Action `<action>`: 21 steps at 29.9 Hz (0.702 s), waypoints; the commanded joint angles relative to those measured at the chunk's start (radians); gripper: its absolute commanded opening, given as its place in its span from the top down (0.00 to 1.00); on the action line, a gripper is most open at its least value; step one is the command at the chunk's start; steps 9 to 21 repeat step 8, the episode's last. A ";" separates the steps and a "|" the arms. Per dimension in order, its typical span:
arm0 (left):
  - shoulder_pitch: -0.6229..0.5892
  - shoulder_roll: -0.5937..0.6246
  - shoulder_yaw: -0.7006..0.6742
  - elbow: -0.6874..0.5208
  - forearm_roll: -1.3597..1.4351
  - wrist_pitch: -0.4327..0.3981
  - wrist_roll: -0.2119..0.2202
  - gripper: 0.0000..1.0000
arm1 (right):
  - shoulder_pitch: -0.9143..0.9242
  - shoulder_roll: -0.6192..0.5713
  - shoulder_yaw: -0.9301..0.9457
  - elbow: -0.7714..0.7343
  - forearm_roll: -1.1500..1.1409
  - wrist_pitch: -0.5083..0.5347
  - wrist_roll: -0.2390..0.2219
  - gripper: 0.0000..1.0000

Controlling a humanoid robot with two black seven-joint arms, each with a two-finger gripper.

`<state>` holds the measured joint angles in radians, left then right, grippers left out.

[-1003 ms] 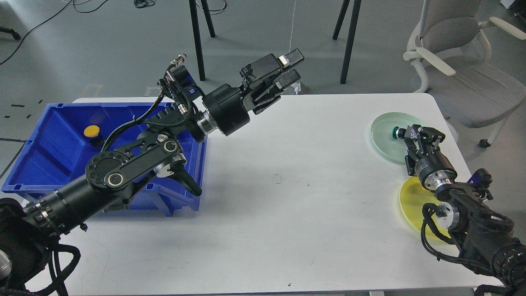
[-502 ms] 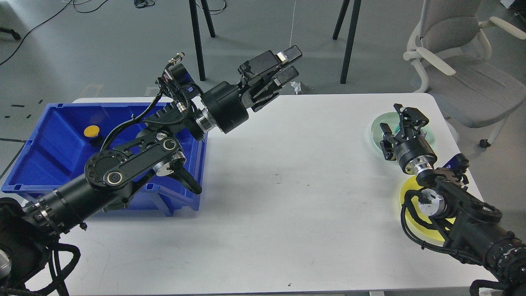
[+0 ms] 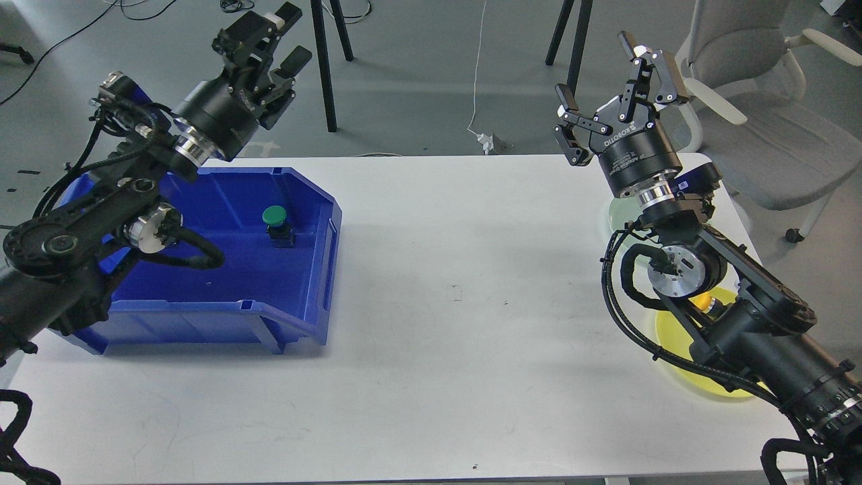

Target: Pass button and place on color plate

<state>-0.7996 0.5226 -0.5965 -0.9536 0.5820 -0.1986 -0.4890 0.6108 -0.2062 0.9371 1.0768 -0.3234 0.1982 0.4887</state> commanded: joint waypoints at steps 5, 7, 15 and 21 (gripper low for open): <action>0.085 0.020 -0.111 0.003 -0.039 -0.108 0.000 0.28 | 0.004 0.013 0.031 -0.008 0.000 -0.003 0.000 0.01; 0.088 0.011 -0.124 0.001 -0.039 -0.122 0.000 0.28 | 0.013 0.013 0.031 -0.009 0.000 -0.003 0.000 0.01; 0.088 0.008 -0.126 0.001 -0.039 -0.122 0.000 0.28 | 0.013 0.013 0.026 -0.006 -0.006 -0.003 0.000 0.01; 0.088 0.008 -0.126 0.001 -0.039 -0.122 0.000 0.28 | 0.013 0.013 0.026 -0.006 -0.006 -0.003 0.000 0.01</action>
